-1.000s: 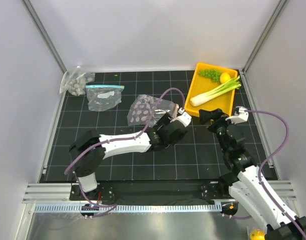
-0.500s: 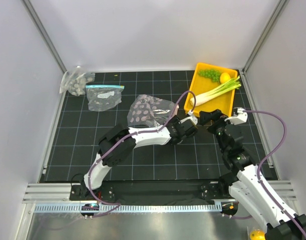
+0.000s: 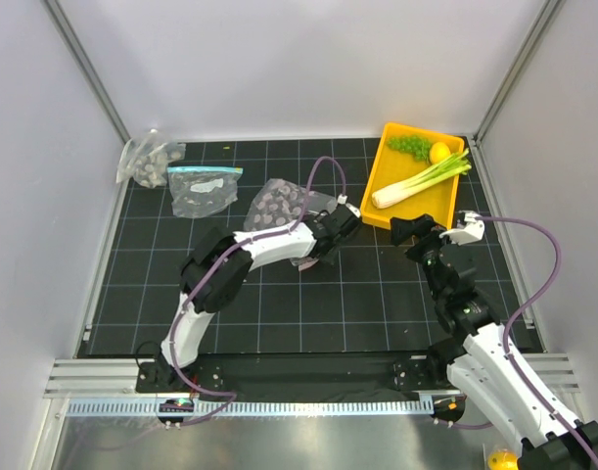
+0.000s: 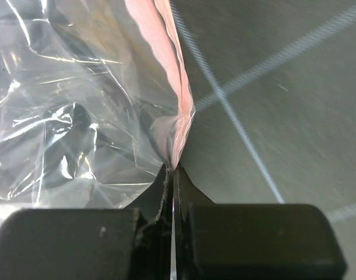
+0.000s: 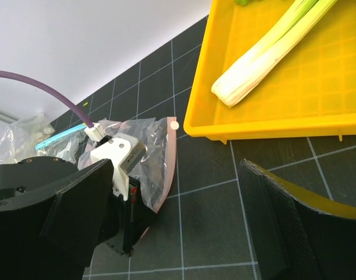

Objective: Place the food in the zip-top bag and seal the zipper
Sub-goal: Pick up the zipper food storage bag at the center of the board.

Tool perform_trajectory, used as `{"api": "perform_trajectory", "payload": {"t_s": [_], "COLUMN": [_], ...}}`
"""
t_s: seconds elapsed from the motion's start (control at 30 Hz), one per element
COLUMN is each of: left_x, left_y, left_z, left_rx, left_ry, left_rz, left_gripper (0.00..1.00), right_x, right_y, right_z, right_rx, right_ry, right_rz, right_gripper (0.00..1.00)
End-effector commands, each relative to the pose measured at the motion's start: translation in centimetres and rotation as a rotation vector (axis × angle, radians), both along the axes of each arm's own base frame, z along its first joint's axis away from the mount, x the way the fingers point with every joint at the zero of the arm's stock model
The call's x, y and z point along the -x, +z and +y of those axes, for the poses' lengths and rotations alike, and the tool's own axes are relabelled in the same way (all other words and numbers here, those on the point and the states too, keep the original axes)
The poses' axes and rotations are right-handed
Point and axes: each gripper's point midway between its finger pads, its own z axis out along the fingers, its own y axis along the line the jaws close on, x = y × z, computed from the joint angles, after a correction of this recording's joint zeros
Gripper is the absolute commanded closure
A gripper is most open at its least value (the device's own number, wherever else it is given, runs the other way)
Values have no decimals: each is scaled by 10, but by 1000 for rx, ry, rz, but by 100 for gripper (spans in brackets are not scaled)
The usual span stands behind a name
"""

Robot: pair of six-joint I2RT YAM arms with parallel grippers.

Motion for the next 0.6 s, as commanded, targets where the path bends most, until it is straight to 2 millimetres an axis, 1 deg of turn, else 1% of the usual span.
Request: {"api": "perform_trajectory", "payload": {"t_s": [0.0,0.03,0.1,0.13,0.2,0.23,0.27,0.3,0.33,0.37,0.4,0.43,0.47,0.5,0.53,0.57], "left_x": [26,27,30,33,35,36,34,38,39,30,39,39,33,34,40,41], "left_y": [36,53,66,82,96,97,115,114,118,135,133,138,146,146,151,153], "left_z": [-19,-18,-16,-15,-13,-11,-6,-8,-6,4,0,3,11,11,8,9], "left_rx": [140,183,228,276,343,375,437,505,553,615,695,739,781,825,871,896], "left_ry": [-56,-58,-57,-62,-55,-50,-41,-41,-38,-9,-32,-28,-14,-27,-44,-50], "left_rz": [50,20,-1,-29,-36,-41,-60,-39,-31,-58,-5,0,-6,-1,35,44], "left_gripper": [100,100,100,100,100,100,100,100,100,100,100,100,100,100,100,100], "right_x": [-5,-5,-9,-11,-15,-17,-18,-20,-22,-21,-22,-23,-23,-25,-25,-24], "right_y": [15,14,13,6,5,0,-4,-3,-8,-10,-9,-10,-15,-10,-10,-11], "right_z": [0,5,10,15,21,26,29,32,35,42,46,49,57,62,65,74], "right_rx": [-14,-14,-21,-17,-15,-10,-8,-13,-11,-17,-28,-30,-36,-46,-50,-59], "right_ry": [-8,15,37,58,83,105,119,129,144,177,195,210,250,275,293,338], "right_rz": [-49,-45,-41,-18,-4,19,33,31,48,51,43,47,61,39,36,36], "right_gripper": [4,4,4,4,4,4,4,5,6,7,9,9,10,13,15,17]}}
